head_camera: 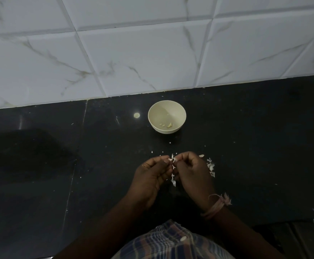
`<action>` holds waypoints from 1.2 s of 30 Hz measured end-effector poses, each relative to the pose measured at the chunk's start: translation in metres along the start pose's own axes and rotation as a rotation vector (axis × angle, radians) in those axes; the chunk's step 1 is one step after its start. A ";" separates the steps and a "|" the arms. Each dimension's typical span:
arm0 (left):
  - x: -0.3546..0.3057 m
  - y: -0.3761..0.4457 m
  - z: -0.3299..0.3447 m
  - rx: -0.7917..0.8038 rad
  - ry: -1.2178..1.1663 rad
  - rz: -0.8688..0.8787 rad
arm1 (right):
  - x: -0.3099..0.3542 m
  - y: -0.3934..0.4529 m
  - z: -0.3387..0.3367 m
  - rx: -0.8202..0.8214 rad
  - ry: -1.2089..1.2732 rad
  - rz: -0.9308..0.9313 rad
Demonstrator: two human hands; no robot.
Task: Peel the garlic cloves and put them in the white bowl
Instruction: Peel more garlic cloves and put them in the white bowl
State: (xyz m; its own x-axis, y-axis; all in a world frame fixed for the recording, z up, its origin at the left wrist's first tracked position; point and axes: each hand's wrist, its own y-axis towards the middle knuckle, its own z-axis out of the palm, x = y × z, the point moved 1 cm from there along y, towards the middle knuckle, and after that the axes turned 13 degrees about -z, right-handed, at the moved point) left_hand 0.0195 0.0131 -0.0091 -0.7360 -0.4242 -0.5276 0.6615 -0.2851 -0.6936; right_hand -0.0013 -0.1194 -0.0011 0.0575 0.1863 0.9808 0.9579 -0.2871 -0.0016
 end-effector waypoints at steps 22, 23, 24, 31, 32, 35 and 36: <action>-0.007 -0.007 0.012 -0.033 0.112 -0.023 | -0.003 -0.001 -0.005 0.044 -0.323 -0.322; -0.008 -0.006 0.013 -0.027 0.077 -0.052 | -0.002 0.000 -0.005 0.054 -0.346 -0.343; -0.008 -0.005 0.014 -0.021 0.044 -0.082 | -0.001 0.000 -0.005 0.066 -0.374 -0.365; -0.006 -0.002 0.013 0.034 -0.100 -0.208 | -0.003 0.000 -0.004 0.065 -0.441 -0.485; -0.007 -0.002 0.011 0.032 -0.106 -0.197 | -0.004 0.000 -0.004 0.056 -0.391 -0.459; -0.009 -0.001 0.012 0.022 -0.105 -0.161 | -0.006 -0.003 0.000 -0.001 -0.253 -0.336; -0.009 -0.001 0.012 0.018 -0.094 -0.147 | -0.007 -0.003 0.001 -0.015 -0.226 -0.299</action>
State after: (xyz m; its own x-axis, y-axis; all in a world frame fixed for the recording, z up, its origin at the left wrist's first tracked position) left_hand 0.0273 0.0069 0.0025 -0.8088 -0.4548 -0.3729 0.5512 -0.3650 -0.7503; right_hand -0.0045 -0.1192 -0.0078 -0.1618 0.4662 0.8698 0.9377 -0.2021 0.2828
